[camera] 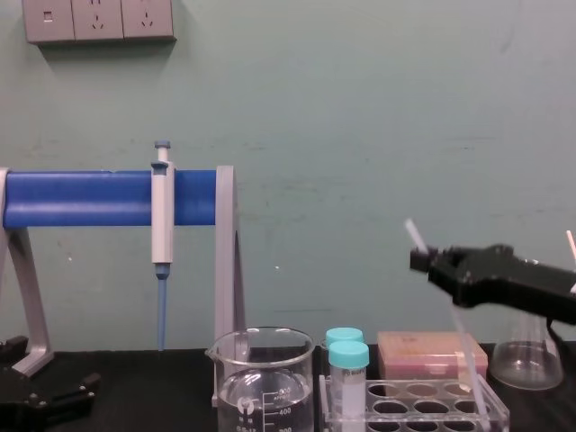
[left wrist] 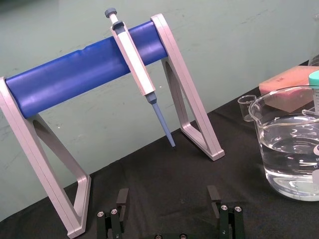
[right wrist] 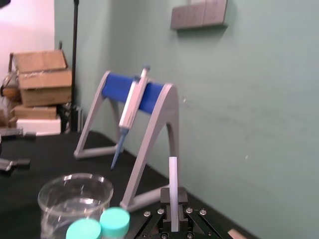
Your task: Pick up the stirring rod with one hand, then place it down.
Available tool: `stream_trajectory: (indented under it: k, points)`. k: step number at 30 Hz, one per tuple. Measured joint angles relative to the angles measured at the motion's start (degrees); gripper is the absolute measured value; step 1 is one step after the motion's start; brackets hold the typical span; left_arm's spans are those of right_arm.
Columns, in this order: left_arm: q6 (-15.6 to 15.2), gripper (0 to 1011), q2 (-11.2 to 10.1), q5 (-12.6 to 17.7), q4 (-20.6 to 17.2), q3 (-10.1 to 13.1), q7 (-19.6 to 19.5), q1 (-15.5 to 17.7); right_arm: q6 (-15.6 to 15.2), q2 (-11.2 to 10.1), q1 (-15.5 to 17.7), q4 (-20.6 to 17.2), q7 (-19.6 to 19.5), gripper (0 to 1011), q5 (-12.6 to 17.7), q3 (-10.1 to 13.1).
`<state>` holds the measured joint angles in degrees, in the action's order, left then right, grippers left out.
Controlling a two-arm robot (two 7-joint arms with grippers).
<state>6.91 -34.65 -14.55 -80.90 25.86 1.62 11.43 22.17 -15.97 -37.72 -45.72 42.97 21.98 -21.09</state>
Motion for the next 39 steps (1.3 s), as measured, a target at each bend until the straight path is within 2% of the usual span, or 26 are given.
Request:
stream_trajectory:
  k: [4,7,13,23,25,29,34,39]
  points:
    - [0.0,1000,0.0,0.0,0.0,0.0,0.0,0.0,1.4,-0.4,1.1,-2.9,-1.5,78,0.3,1.0]
    - [0.0,1000,0.0,0.0,0.0,0.0,0.0,0.0,3.8,-0.7,2.0,-5.5,-3.4,78,0.2,2.4]
    - [0.0,1000,0.0,0.0,0.0,0.0,0.0,0.0,7.6,-0.8,3.3,-8.1,-5.1,78,-0.1,4.1]
    - [0.0,1000,0.0,0.0,0.0,0.0,0.0,0.0,14.1,-0.3,4.9,-8.4,-4.8,78,-0.4,5.9]
    - [0.0,1000,0.0,0.0,0.0,0.0,0.0,0.0,16.5,0.2,5.7,-8.2,-5.0,78,-0.4,6.8]
    - [0.0,1000,0.0,0.0,0.0,0.0,0.0,0.0,19.2,1.0,6.8,-8.0,-5.5,78,-0.2,8.0]
    - [0.0,1000,0.0,0.0,0.0,0.0,0.0,0.0,20.0,1.6,8.1,-8.3,-5.4,78,1.4,9.5]
    - [0.0,1000,0.0,0.0,0.0,0.0,0.0,0.0,18.7,2.0,9.8,-9.7,-5.7,78,2.9,10.9]
